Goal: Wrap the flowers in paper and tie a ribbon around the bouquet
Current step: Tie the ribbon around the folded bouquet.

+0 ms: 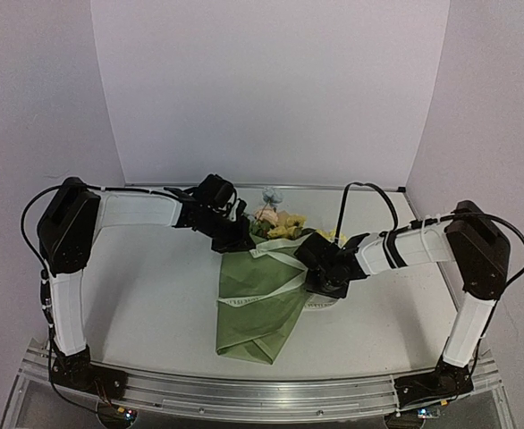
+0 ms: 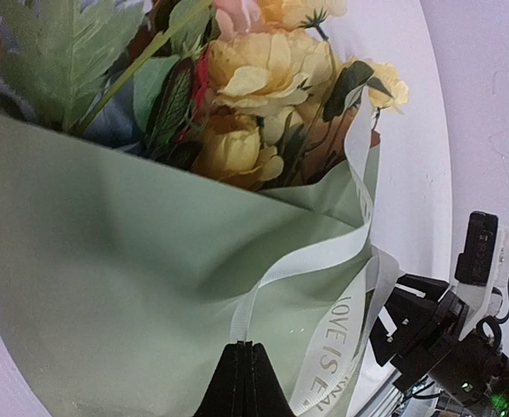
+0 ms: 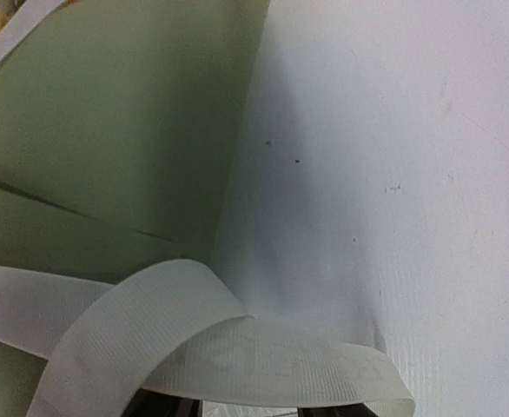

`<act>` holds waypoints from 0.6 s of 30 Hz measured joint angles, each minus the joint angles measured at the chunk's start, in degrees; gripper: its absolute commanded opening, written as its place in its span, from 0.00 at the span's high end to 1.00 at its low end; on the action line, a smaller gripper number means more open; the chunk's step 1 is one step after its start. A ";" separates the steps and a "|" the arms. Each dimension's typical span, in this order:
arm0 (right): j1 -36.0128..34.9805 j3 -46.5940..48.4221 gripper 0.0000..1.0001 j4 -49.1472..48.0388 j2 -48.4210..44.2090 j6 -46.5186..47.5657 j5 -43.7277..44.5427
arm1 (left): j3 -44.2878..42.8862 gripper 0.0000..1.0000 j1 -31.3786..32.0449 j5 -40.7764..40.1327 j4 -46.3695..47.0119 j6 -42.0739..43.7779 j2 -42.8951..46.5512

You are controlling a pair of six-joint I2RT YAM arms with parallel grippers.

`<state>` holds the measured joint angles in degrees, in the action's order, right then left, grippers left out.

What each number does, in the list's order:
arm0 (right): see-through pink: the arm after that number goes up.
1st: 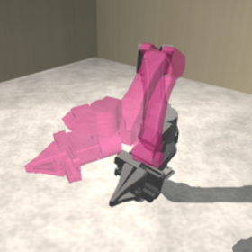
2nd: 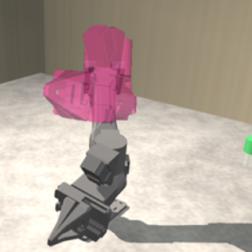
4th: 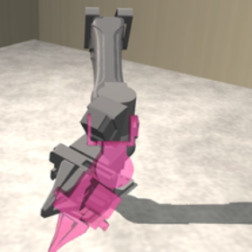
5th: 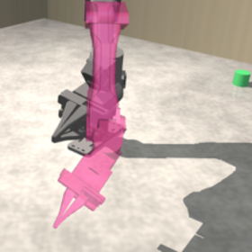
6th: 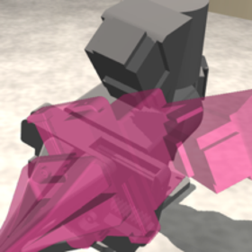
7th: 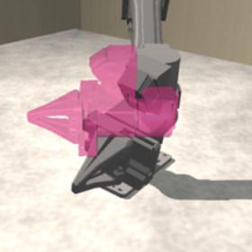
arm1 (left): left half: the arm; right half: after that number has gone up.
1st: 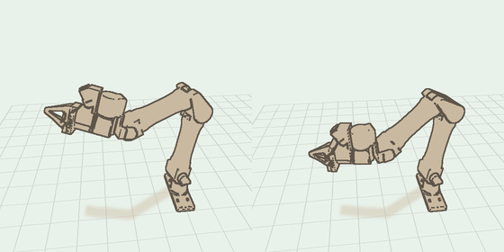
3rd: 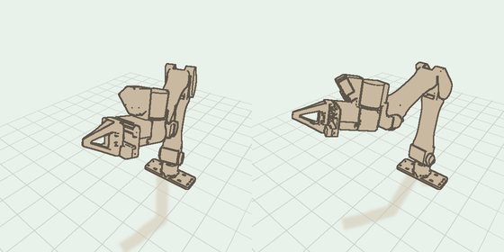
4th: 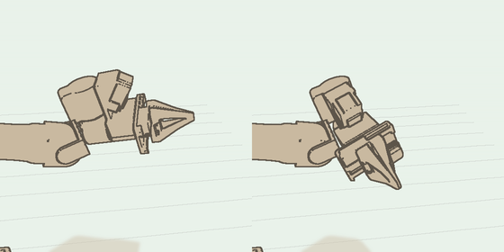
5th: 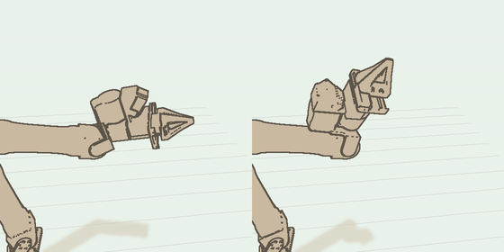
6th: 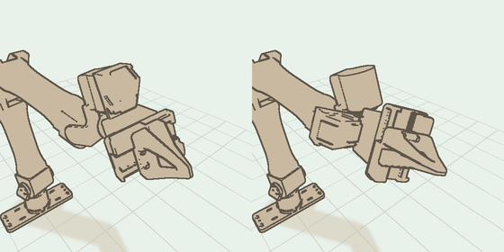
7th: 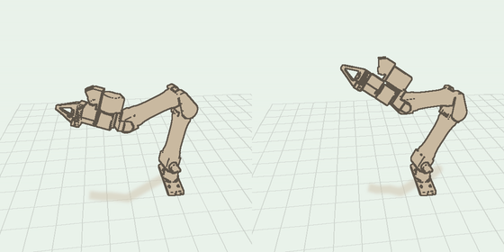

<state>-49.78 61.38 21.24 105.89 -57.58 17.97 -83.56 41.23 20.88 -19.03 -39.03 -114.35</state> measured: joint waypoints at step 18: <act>0.37 -2.12 1.00 -7.87 2.82 -3.11 5.34 | -7.22 1.00 -0.07 -0.07 -1.02 0.16 -6.16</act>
<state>-49.41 59.26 13.37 108.70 -60.69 23.31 -90.78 41.17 20.81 -20.05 -38.87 -120.51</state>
